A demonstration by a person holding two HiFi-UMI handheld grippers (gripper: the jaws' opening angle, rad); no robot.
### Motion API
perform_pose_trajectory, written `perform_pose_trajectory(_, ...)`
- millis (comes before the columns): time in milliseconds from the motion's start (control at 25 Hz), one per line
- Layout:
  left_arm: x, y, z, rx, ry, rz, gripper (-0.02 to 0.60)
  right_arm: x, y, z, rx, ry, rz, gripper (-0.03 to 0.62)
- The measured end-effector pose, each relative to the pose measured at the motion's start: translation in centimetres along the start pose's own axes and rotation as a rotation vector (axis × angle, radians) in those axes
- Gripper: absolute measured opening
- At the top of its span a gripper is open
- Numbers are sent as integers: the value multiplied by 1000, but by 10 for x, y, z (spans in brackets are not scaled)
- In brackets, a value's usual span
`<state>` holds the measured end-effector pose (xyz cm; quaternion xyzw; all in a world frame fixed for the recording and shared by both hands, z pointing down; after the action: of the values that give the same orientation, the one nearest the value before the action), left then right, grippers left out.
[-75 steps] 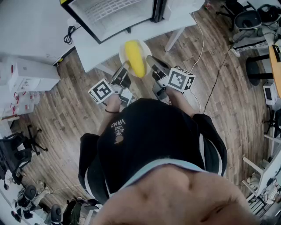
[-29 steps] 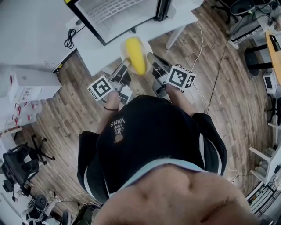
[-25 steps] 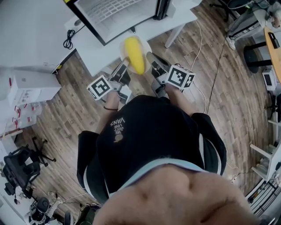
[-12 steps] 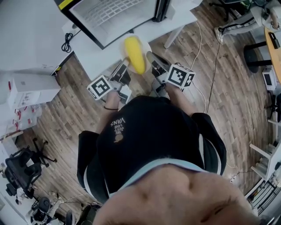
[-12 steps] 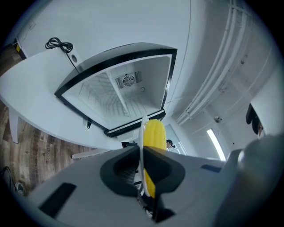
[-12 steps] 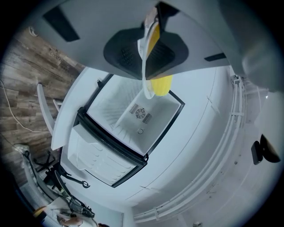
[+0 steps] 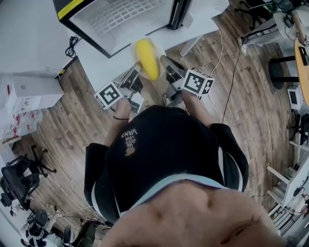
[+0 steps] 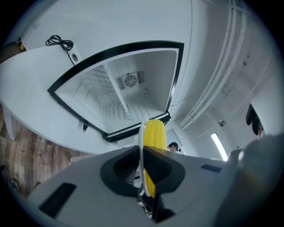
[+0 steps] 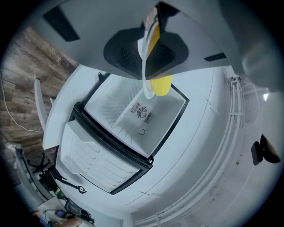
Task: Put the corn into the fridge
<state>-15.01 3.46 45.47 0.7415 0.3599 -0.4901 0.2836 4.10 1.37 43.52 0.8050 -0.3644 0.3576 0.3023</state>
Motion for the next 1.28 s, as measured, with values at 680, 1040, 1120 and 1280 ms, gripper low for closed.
perform_pose_trajectory(680, -5, 81, 12, 123, -26, 36, 35, 60, 4, 75, -120, -22, 54, 27)
perform_pose_trajectory(1040, -9, 96, 4, 202, -29, 81, 35, 80, 6, 92, -179, -49, 88, 27)
perform_pose_trajectory(1120, -7, 99, 4, 216, -34, 64, 35, 79, 8, 93, -188, -45, 101, 27)
perform_pose_trajectory(1280, -9, 100, 9, 226, -38, 71, 35, 82, 13, 95, -198, -46, 106, 28)
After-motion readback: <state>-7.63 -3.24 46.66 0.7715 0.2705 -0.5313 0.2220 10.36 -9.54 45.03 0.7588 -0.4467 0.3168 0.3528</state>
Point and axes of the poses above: the fingertips, and each gripper's own axes: y forward along the fingers, x to its right, z out of its top, the point moved 7 cm from there along -y, backward along the fingers, and after that the axes turned 12 degrees about -x, right-handed, at the moved point
